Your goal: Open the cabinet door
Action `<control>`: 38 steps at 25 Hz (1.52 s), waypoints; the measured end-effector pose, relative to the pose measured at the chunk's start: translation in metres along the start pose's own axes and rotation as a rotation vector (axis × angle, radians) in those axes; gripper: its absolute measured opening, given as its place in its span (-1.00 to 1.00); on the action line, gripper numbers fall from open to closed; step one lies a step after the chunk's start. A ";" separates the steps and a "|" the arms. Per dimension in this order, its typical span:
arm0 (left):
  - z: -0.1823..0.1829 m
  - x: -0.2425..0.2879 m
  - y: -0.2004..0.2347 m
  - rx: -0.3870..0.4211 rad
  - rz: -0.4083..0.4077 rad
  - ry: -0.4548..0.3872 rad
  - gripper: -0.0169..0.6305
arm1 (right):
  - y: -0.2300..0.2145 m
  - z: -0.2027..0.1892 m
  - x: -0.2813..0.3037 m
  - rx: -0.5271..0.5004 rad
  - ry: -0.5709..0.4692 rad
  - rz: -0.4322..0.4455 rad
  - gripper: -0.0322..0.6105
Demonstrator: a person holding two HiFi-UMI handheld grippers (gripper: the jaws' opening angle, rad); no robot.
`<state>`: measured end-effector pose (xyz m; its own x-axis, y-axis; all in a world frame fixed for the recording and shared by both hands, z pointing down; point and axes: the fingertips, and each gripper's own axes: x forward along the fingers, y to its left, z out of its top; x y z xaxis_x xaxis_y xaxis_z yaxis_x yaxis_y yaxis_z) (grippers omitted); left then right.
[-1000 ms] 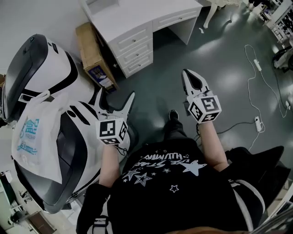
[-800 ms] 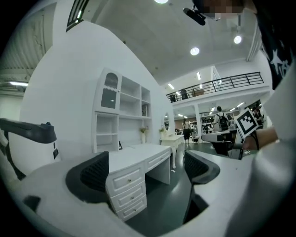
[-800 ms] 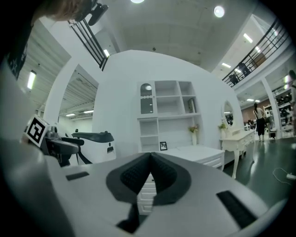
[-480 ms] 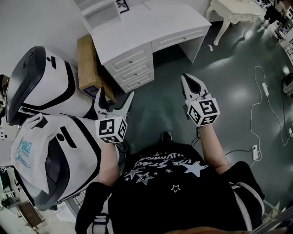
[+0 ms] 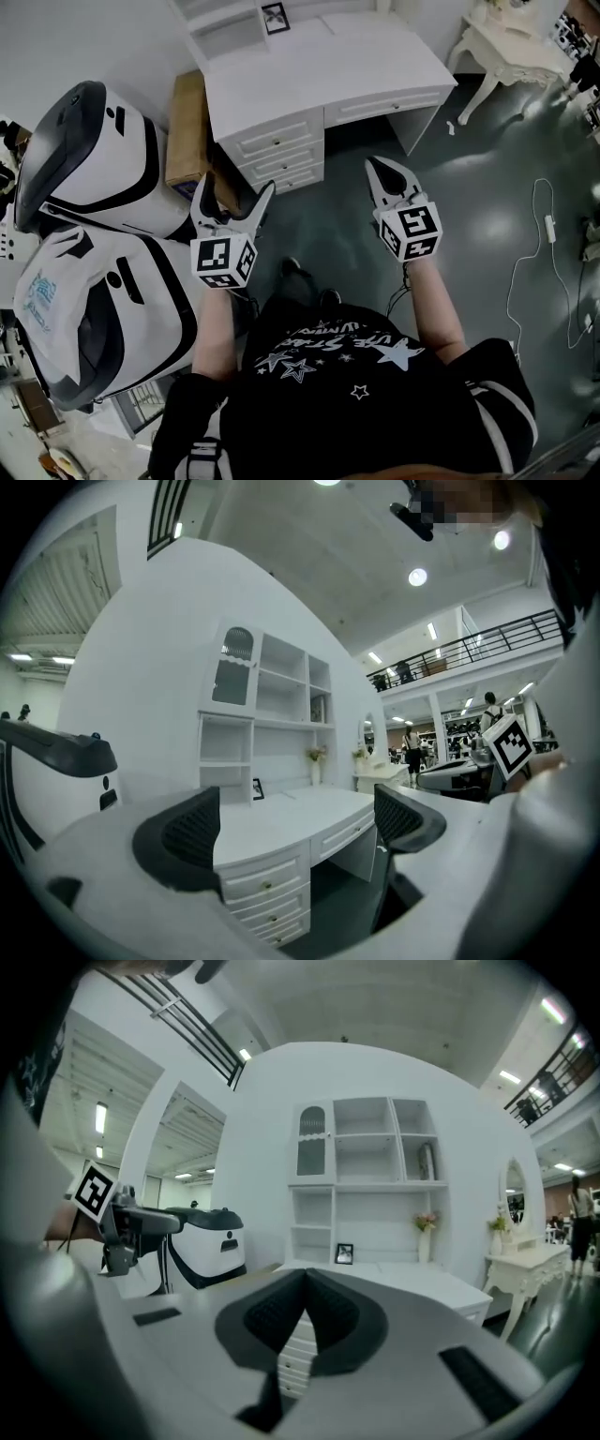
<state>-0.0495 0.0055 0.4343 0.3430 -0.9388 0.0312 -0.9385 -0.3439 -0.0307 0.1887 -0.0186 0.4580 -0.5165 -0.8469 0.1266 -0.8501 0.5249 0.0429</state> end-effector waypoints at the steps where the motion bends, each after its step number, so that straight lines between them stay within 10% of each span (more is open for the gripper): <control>1: 0.001 0.007 0.003 0.013 0.001 0.001 0.62 | -0.001 0.000 0.007 -0.003 0.000 0.006 -0.88; 19: 0.022 0.213 0.121 0.049 -0.092 -0.041 0.62 | -0.084 0.078 0.216 0.000 -0.093 -0.044 -0.88; 38: 0.224 0.373 0.204 0.232 -0.212 -0.372 0.61 | -0.137 0.272 0.386 -0.111 -0.339 -0.058 -0.88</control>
<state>-0.1040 -0.4192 0.2157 0.5558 -0.7763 -0.2973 -0.8277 -0.4834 -0.2851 0.0779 -0.4406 0.2315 -0.4885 -0.8459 -0.2139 -0.8721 0.4657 0.1502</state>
